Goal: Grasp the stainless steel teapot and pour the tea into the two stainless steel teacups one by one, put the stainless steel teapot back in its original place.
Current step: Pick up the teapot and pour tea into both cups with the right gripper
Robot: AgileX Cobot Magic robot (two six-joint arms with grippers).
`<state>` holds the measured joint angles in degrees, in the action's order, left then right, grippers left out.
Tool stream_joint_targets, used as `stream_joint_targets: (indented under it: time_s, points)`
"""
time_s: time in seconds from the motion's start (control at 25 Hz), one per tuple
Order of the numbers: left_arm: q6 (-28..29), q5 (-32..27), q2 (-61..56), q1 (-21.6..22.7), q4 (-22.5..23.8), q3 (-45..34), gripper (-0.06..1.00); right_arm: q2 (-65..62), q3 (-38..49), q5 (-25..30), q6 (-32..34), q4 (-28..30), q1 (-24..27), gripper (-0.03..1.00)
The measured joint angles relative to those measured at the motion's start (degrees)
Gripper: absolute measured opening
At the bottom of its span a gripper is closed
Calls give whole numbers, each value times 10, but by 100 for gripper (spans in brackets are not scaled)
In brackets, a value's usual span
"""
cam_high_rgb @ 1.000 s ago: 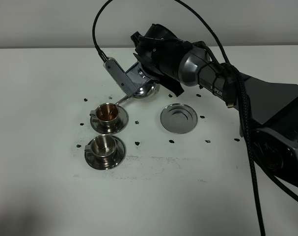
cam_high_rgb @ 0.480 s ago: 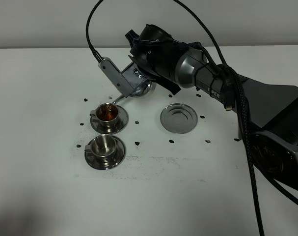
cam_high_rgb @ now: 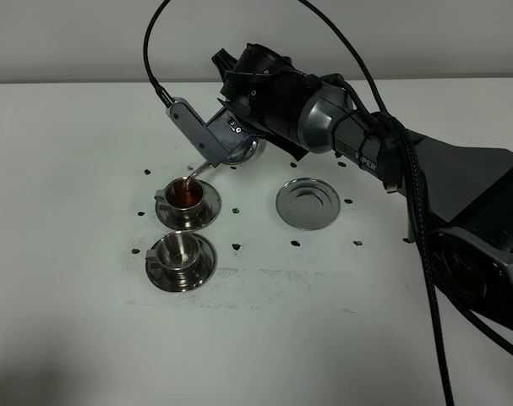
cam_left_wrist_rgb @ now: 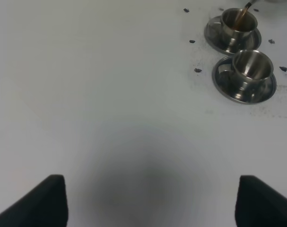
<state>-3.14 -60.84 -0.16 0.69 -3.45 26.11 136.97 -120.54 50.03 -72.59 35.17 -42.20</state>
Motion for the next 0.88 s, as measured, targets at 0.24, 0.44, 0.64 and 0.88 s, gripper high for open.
stream_joint_targets:
  time_s: [0.24, 0.44, 0.64, 0.88]
  points:
    - [1, 0, 0, 0, 0, 0, 69, 0, 0, 0, 0, 9, -3, 17]
    - [1, 0, 0, 0, 0, 0, 69, 0, 0, 0, 0, 12, -7, 17]
    - [1, 0, 0, 0, 0, 0, 69, 0, 0, -1, 0, 18, -8, 17]
    - [1, 0, 0, 0, 0, 0, 69, 0, 0, -1, 0, 25, -10, 17]
